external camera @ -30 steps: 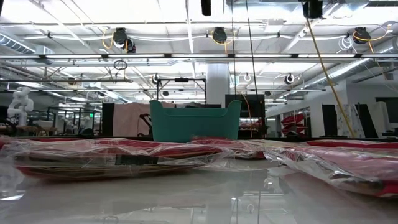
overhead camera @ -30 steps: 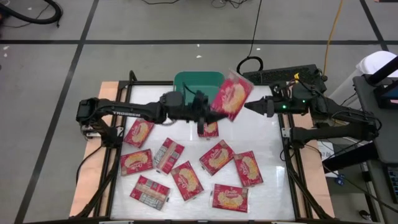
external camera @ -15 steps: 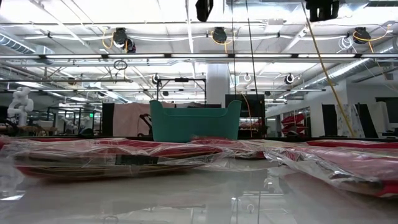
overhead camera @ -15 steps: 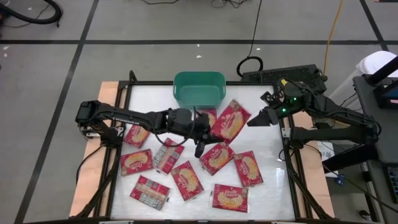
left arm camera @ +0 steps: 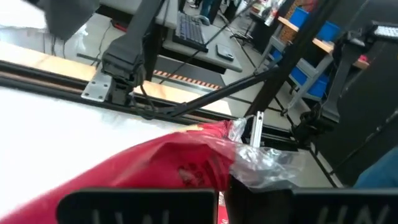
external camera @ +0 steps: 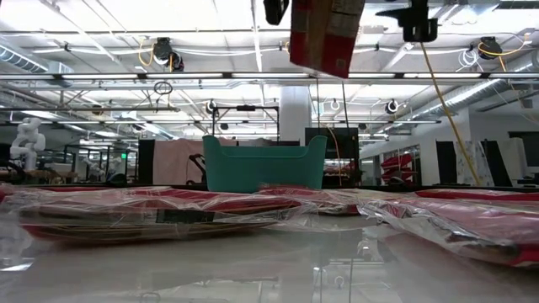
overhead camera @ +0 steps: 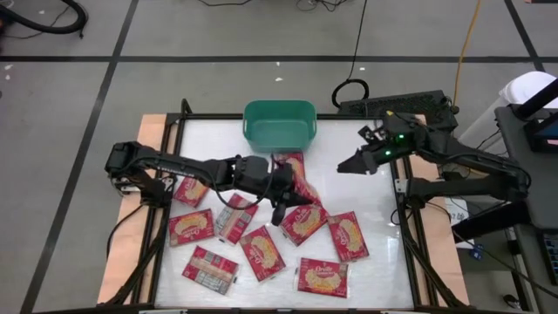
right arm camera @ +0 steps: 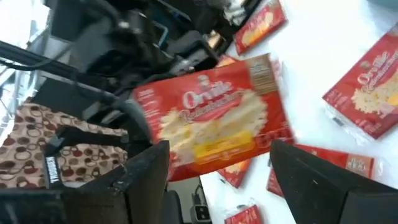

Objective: Sort popcorn bags into baskets
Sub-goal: Put the popcorn bag into the green bin

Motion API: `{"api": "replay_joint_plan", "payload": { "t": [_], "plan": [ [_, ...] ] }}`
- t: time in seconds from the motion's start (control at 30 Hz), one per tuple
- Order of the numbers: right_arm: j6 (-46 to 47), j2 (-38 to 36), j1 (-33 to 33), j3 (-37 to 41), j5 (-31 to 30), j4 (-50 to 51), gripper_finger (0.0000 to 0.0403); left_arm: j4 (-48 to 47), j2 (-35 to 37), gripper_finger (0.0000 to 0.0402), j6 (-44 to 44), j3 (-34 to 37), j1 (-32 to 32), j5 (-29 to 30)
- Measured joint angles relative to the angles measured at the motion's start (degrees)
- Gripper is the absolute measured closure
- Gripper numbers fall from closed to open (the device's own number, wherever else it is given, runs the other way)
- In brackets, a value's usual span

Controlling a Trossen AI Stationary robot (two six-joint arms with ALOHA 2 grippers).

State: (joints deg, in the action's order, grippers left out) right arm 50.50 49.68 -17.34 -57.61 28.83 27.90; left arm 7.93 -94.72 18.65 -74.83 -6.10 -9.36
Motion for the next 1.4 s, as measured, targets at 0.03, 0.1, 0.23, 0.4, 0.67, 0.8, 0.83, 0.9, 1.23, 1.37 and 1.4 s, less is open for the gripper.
{"api": "replay_joint_plan", "payload": {
  "t": [0.03, 0.1, 0.23, 0.4, 0.67, 0.8, 0.83, 0.9, 1.23, 1.37, 1.4],
  "plan": [
    [-0.17, 1.13, 0.02, 0.27, 0.91, -0.49, 0.0129, 0.05, 0.00, 0.0399, -1.08, 0.00, -0.36, -0.49],
    [-0.26, 3.59, 0.06, 1.53, 2.96, -2.13, 0.0125, 0.03, 0.00, 0.0399, -3.88, 0.00, -1.19, -1.44],
    [2.69, 8.10, 0.06, 6.67, 9.03, -12.50, 0.0111, -0.24, 0.81, 0.0400, -7.84, 0.00, -2.88, -1.66],
    [10.71, 12.15, 0.25, 14.46, 15.48, -33.40, 0.0102, 0.81, 3.62, 0.0400, -11.54, -0.01, -4.95, -1.48],
    [20.28, 19.28, 2.42, 23.05, 12.08, -69.20, 0.0101, -0.04, 6.00, 0.0399, -12.93, -0.09, -6.35, 0.19],
    [22.36, 23.86, 5.29, 23.43, 11.04, -77.13, 0.0101, -0.24, 6.54, 0.0400, -12.95, -0.04, -6.05, 0.49],
    [22.21, 24.91, 6.10, 23.43, 10.29, -77.87, 0.0101, -0.26, 6.53, 0.0399, -12.95, -0.05, -5.87, 0.52],
    [21.42, 26.64, 7.32, 23.45, 9.06, -79.26, 0.0101, -0.54, 6.44, 0.0398, -12.91, -0.04, -5.54, 0.51],
    [28.17, 30.44, 9.21, 23.43, 8.09, -102.67, 0.0128, -1.77, 6.43, 0.0396, -12.99, -0.04, -4.45, 0.45],
    [28.37, 30.09, 9.20, 23.43, 8.80, -104.43, 0.0182, -4.03, 6.45, 0.0395, -12.54, -0.04, -4.42, 0.88],
    [28.47, 29.80, 9.18, 23.43, 8.80, -104.22, 0.0200, -4.82, 6.45, 0.0395, -12.51, -0.04, -4.45, 0.89]
  ]
}}
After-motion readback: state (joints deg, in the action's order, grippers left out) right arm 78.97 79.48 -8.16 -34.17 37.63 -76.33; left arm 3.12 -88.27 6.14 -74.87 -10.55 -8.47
